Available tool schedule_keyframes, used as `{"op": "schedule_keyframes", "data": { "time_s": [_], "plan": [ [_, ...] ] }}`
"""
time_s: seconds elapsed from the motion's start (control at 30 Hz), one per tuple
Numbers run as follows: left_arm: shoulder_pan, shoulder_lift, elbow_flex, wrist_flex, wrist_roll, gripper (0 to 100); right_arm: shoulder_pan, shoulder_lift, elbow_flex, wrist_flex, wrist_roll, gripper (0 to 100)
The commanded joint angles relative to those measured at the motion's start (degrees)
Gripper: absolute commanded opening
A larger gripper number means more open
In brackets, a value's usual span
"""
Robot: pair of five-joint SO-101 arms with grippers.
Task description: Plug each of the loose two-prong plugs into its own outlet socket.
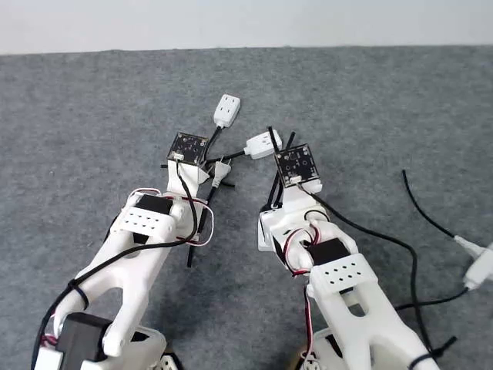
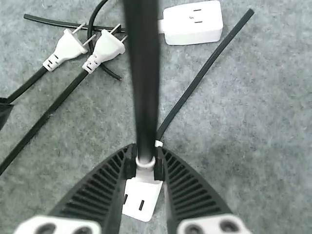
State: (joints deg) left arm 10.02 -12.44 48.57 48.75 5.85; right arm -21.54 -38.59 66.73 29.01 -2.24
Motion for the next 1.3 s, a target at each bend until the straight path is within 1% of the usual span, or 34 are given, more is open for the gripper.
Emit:
{"op": "schedule_keyframes", "data": {
  "time_s": [0.0, 0.23, 0.53, 0.73, 0.93, 1.0, 1.1, 1.2, 1.27],
  "plan": [
    [0.4, -2.2, -0.6, -1.5, 0.4, 2, 0.3, -0.1, -0.2, -0.5, 0.9, 0.8],
    [0.4, -2.2, -0.6, -1.3, 0.4, 2, 0.5, -0.4, 1.2, -0.6, 3.2, 0.8],
    [0.4, -2.2, -0.6, -1.3, 0.4, 2, 0.7, -0.2, 1.2, -4.4, 1.1, 0.8],
    [0.4, -2.3, -0.6, -1.3, 0.4, 2, 2.2, -0.3, 1.2, -4.4, -0.7, 0.8],
    [0.4, -2.3, -0.6, -1.2, 0.4, 2, 2.7, -0.2, 1.6, -3.5, -0.7, 0.8],
    [0.4, -2.3, -0.6, -1.2, 0.4, 2, 2.6, -0.3, 1.6, -1.6, -0.4, 0.8],
    [0.4, -2.2, -0.6, -1.2, 0.4, 2, 2.3, -0.4, 1.7, 1.5, 2.9, 0.8],
    [0.4, -2.2, -0.6, -1.2, 0.4, 2, 2.2, 0.2, 1.7, 3.6, 4.4, 0.8],
    [0.4, -2.2, -0.6, -1.2, 0.4, 2, 0.7, 0.3, 2.9, 4.4, 8.5, 0.8]
  ]
}}
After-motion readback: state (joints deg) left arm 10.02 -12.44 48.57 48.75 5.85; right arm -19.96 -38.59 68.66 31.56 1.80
